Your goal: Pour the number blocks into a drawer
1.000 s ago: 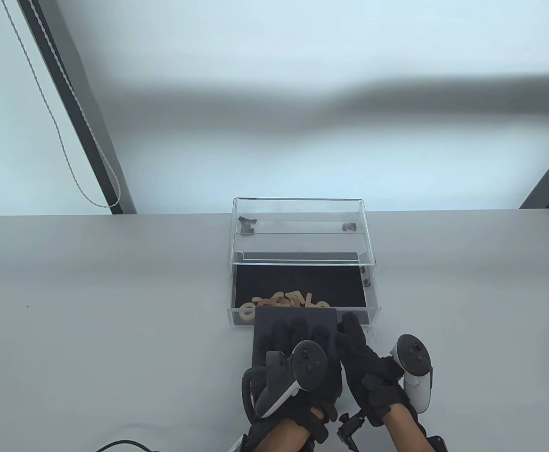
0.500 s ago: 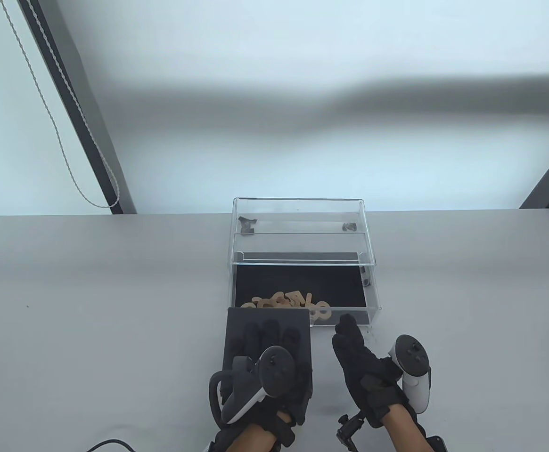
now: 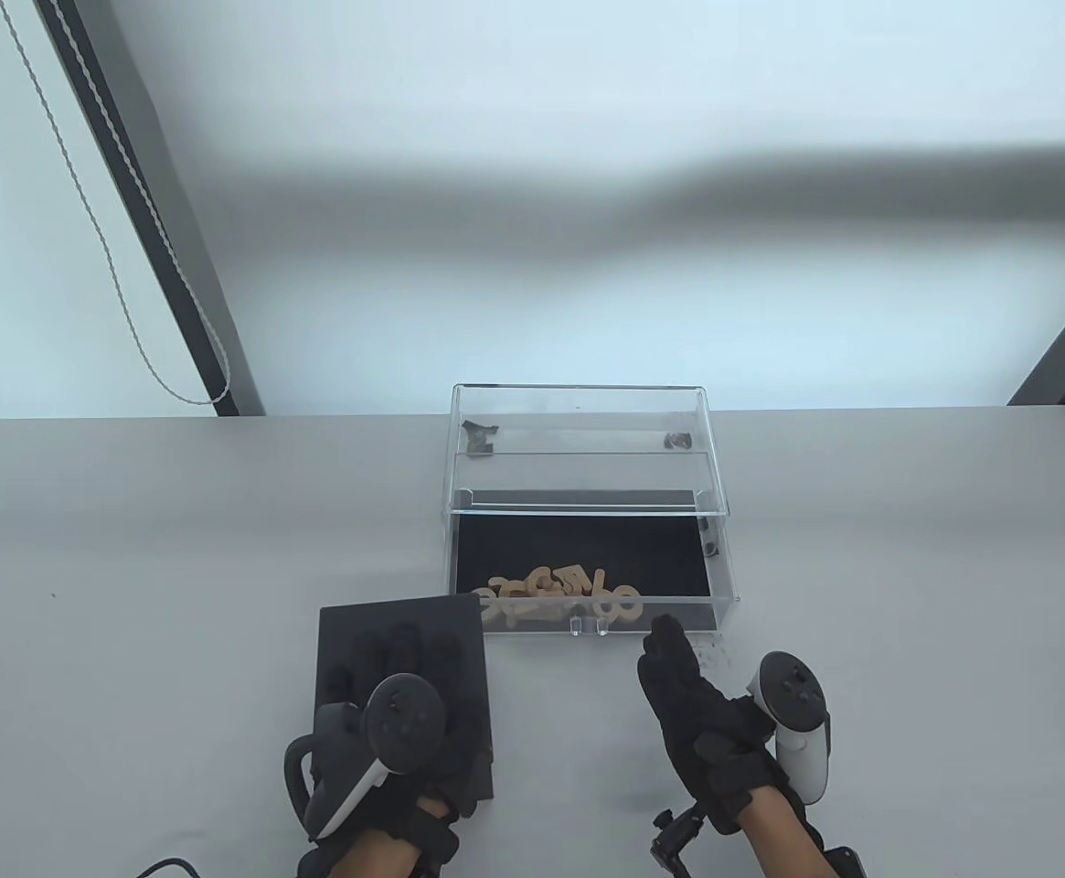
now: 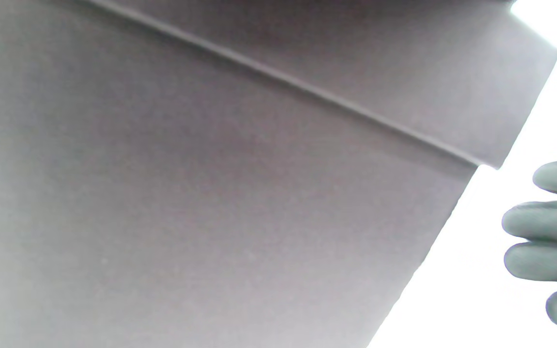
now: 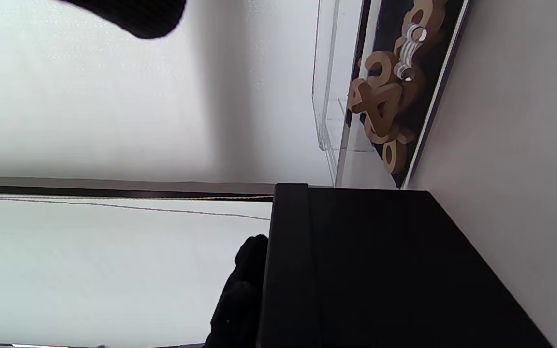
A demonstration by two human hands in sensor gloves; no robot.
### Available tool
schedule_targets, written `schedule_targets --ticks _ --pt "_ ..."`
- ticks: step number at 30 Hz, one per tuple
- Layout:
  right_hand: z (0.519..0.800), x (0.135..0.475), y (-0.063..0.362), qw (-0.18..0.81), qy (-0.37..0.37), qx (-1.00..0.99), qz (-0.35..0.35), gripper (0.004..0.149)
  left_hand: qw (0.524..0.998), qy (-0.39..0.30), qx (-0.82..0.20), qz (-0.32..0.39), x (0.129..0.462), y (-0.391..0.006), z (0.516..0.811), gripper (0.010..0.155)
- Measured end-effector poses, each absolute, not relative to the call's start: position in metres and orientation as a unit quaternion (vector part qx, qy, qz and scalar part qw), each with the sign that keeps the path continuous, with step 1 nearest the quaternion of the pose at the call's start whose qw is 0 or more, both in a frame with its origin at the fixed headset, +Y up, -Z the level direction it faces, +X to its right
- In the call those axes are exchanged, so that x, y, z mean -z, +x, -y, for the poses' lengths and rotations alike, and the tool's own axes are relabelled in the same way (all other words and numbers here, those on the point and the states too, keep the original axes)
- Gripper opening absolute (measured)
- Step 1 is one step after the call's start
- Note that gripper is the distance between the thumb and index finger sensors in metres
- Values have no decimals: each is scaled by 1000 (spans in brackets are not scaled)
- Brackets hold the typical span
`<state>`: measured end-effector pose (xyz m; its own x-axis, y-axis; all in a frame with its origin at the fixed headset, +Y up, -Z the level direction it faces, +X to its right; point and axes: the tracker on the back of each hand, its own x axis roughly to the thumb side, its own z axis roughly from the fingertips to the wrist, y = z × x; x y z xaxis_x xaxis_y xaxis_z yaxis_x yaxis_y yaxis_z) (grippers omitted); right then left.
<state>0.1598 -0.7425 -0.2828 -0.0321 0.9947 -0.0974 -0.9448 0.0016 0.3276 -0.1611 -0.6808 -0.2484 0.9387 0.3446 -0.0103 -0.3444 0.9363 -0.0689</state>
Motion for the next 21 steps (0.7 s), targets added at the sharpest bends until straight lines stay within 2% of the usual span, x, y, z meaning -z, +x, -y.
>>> schedule_targets --ticks 11,21 --pt "744 282 158 685 80 -706 -161 86 984 5 -174 -47 257 -223 683 73" --pt "747 281 155 678 81 -711 -171 86 983 50 -147 -97 281 -248 686 73"
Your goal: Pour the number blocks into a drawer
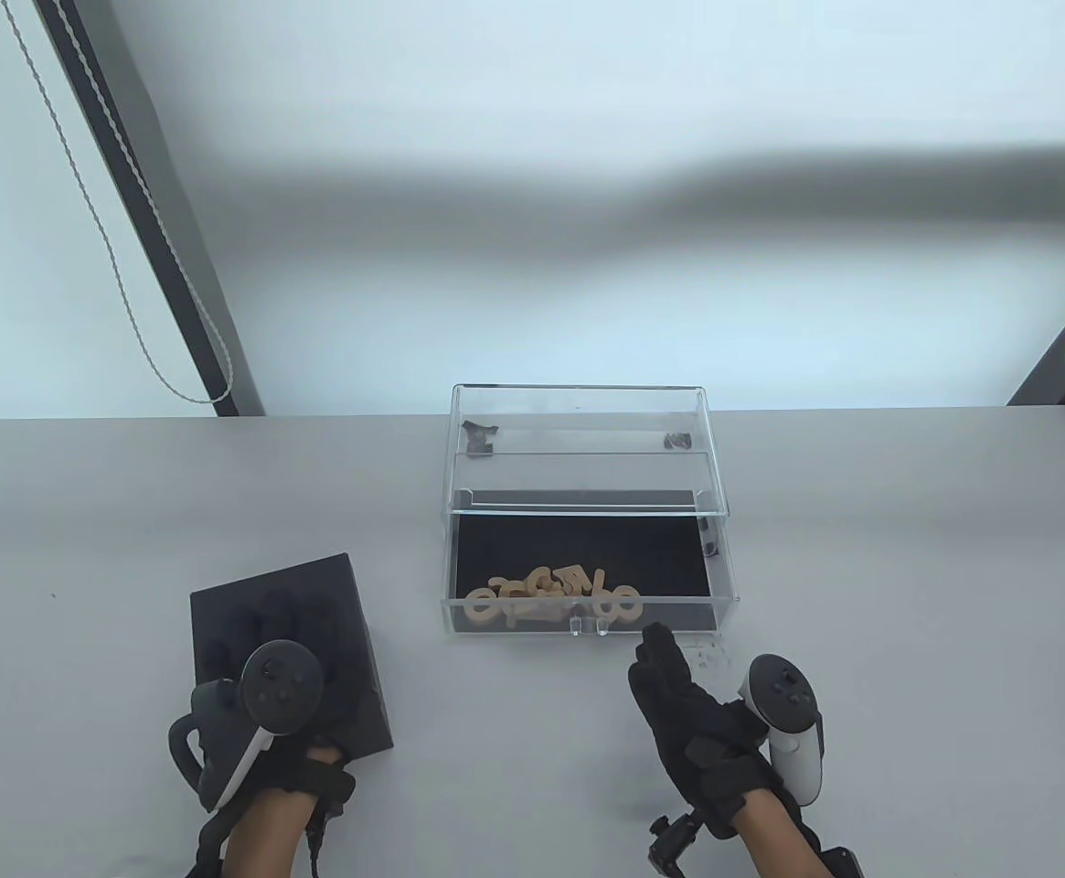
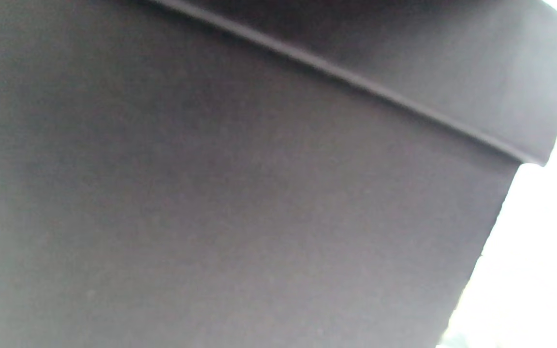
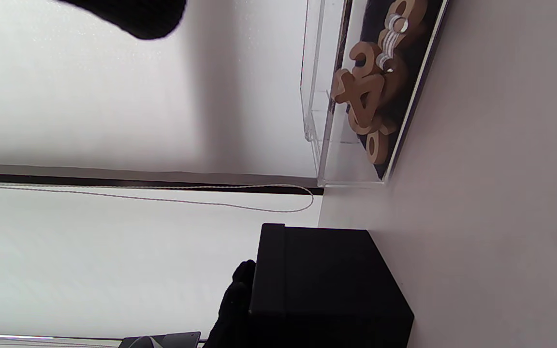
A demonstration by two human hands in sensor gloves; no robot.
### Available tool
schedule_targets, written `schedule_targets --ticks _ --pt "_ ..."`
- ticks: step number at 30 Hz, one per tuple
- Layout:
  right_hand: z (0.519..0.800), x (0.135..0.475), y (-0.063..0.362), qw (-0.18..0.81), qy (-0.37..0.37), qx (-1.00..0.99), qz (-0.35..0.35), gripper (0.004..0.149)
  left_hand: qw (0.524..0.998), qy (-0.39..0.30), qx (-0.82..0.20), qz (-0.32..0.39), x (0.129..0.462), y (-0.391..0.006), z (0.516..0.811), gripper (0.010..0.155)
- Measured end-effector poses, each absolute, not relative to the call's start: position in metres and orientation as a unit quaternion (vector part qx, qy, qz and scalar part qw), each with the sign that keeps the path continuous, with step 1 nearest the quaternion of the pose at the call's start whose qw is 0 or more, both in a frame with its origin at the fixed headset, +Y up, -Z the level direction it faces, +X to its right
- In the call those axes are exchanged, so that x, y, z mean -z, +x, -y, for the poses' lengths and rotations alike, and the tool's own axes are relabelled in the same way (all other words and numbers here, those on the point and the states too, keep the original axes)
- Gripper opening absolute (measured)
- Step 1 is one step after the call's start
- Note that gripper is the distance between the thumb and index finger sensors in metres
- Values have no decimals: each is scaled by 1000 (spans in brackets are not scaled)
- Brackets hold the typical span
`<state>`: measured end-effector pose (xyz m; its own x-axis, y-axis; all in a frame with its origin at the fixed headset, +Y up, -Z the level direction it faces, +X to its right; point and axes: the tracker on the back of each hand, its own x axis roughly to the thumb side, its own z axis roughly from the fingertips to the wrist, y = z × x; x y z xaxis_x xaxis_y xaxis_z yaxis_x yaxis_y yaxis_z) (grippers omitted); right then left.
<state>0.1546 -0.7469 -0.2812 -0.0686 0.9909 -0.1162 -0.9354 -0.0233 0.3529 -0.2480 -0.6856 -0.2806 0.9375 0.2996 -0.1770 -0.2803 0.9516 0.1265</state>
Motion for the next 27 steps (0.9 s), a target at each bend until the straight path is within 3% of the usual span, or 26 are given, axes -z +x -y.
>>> schedule_targets --ticks 14,27 --pt "749 280 151 680 81 -706 -183 86 980 99 -108 -138 316 -266 689 73" --pt "752 279 143 685 90 -697 -191 85 967 185 -106 -137 322 -283 692 72"
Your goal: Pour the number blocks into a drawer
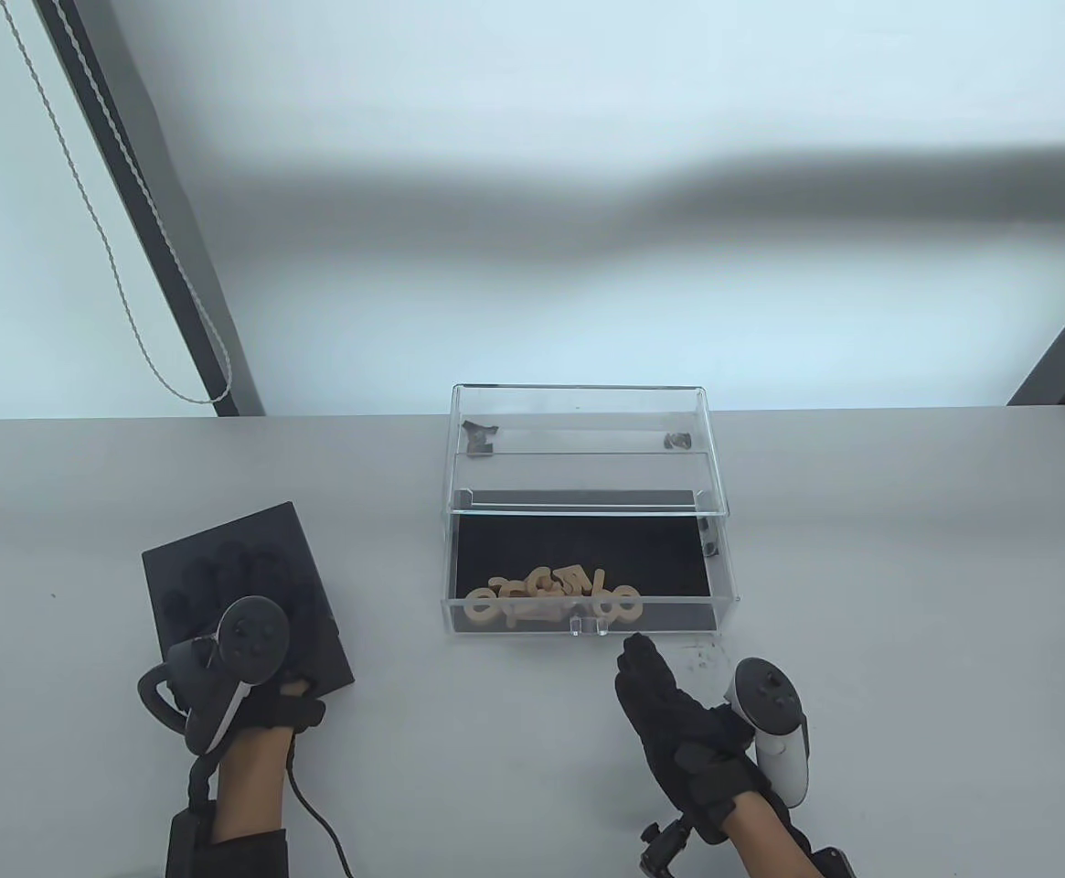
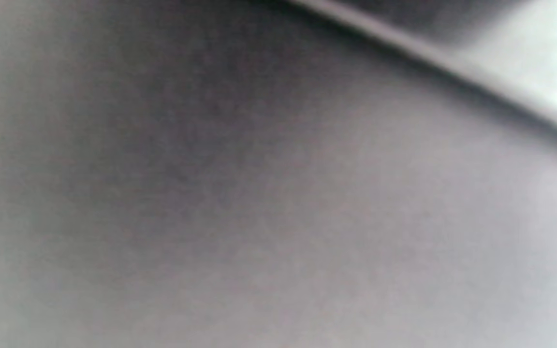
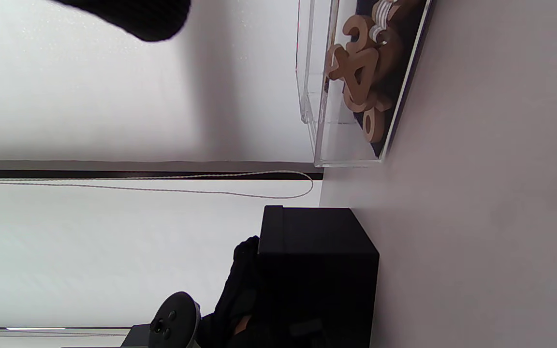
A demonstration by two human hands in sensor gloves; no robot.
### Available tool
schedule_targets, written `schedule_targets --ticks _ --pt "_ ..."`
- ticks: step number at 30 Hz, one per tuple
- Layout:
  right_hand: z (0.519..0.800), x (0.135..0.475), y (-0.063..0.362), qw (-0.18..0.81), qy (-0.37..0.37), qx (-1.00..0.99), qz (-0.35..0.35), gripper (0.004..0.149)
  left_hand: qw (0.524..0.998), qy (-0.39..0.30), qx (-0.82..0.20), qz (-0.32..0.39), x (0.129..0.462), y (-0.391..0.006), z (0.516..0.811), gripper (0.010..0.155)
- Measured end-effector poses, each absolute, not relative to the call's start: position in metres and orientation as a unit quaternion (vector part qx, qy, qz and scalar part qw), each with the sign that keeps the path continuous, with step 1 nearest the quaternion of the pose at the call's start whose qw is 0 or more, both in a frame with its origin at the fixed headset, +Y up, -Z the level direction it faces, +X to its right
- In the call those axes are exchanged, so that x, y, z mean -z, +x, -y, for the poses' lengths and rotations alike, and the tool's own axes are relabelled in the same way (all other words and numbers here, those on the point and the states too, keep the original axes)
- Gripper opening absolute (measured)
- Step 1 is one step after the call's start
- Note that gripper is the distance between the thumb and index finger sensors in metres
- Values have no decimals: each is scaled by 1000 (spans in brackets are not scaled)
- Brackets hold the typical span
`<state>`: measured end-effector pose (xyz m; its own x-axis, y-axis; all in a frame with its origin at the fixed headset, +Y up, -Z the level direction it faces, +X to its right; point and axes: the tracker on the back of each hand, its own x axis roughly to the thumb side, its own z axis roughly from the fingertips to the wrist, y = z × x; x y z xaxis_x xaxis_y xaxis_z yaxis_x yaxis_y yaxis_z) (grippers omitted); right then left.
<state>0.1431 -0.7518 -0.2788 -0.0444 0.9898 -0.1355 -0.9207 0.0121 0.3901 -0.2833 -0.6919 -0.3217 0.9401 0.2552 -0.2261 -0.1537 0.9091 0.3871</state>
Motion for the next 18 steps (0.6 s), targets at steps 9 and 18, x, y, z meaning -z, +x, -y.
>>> schedule_targets --ticks 9,18 --pt "753 279 143 687 89 -696 -190 84 959 224 -124 -122 313 -276 688 68" --pt "754 280 142 692 84 -694 -180 84 966 232 -106 -42 301 -231 674 67"
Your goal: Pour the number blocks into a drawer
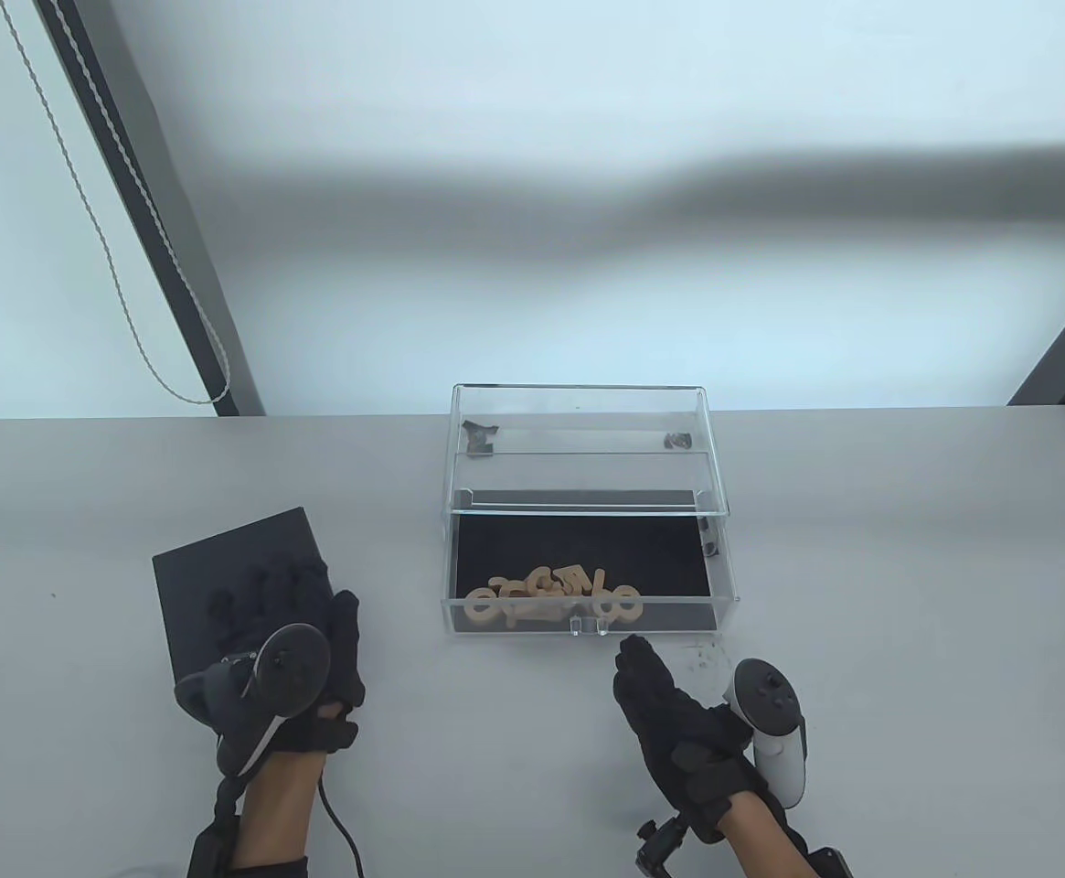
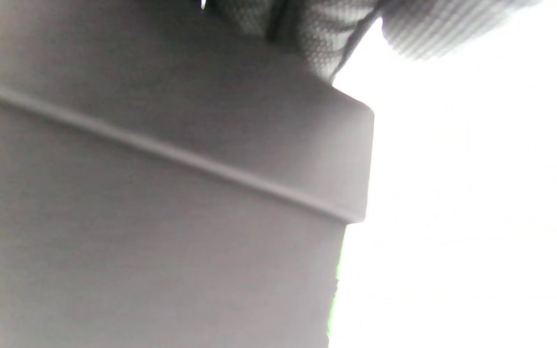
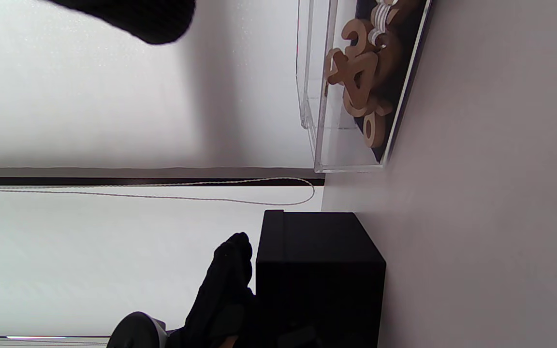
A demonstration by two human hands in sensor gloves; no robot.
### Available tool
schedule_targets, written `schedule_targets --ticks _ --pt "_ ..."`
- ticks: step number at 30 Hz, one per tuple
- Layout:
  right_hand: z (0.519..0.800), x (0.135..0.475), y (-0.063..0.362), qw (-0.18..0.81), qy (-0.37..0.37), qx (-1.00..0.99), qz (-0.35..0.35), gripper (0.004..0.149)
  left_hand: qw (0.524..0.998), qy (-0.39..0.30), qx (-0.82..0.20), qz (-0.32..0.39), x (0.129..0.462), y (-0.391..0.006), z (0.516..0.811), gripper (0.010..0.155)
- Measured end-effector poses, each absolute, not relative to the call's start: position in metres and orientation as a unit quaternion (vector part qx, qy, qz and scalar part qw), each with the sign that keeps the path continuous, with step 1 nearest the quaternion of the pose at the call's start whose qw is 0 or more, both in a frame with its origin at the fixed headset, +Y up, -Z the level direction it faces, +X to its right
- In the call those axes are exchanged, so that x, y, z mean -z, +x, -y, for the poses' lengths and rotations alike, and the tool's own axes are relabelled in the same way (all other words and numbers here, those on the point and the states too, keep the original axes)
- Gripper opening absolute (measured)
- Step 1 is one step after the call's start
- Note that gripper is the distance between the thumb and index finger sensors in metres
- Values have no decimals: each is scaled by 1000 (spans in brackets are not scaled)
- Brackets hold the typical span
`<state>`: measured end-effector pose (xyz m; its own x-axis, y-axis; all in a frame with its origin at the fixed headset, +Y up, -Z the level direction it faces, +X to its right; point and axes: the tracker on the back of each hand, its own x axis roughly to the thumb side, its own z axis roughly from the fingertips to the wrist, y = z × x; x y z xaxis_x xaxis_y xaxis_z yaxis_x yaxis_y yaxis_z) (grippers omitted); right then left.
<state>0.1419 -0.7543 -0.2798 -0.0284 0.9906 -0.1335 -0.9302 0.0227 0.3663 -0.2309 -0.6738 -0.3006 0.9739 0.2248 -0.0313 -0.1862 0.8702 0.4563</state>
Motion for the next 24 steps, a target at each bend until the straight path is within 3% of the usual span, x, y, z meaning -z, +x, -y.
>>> schedule_targets --ticks 8,15,24 --pt "760 291 136 723 35 -670 -166 82 948 231 -212 52 281 -180 668 66" --pt "764 304 126 747 -28 -651 -135 83 954 211 -182 107 276 -151 673 65" --pt "783 317 101 804 -122 -575 -92 88 955 142 -215 145 279 -133 691 65"
